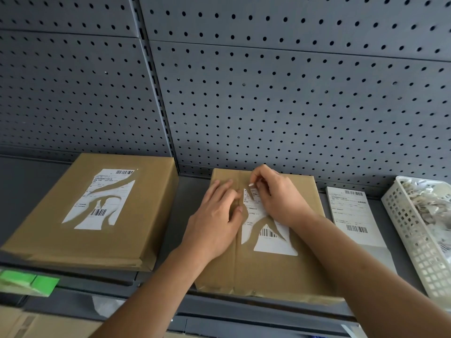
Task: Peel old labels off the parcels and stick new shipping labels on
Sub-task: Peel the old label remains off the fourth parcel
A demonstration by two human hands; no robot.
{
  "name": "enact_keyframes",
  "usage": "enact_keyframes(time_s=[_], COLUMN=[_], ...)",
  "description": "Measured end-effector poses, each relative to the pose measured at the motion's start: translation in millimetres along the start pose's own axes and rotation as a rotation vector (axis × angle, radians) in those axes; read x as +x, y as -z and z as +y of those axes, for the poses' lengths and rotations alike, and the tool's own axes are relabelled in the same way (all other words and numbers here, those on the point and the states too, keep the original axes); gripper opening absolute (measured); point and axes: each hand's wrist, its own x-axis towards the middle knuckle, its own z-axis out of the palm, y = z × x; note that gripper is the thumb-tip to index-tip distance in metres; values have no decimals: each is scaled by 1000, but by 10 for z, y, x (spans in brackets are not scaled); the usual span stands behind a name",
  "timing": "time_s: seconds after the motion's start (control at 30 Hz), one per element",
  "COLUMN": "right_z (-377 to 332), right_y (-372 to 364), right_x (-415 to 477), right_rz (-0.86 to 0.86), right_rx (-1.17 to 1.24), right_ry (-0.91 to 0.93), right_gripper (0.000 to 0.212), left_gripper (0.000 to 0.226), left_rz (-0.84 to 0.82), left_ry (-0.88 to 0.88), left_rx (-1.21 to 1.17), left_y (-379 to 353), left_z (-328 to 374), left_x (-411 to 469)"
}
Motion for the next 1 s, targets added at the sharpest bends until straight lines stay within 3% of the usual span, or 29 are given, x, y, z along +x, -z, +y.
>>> enact_keyframes(time_s=[0.4, 0.57, 0.73, 0.87, 1.0], right_z=[-16, -29, -26, -37, -40], right_y=[47, 27, 84, 71, 43], right_x=[-25, -28, -33, -14, 0], right_rz=[45, -9, 41, -53, -29], right_rx=[73, 38, 148, 61, -90], right_ry=[-59, -33, -104, -56, 13], right_gripper=[19, 21, 21, 24, 14], left_gripper=[28, 28, 28, 28, 28], left_rz=[6, 5, 8, 7, 9], left_ry=[-9, -10, -13, -11, -11], left_rx=[2, 2, 0, 1, 2], left_y=[2, -6, -7, -8, 0], left_z=[-4, -15, -17, -16, -11], left_x=[-3, -2, 1, 3, -2])
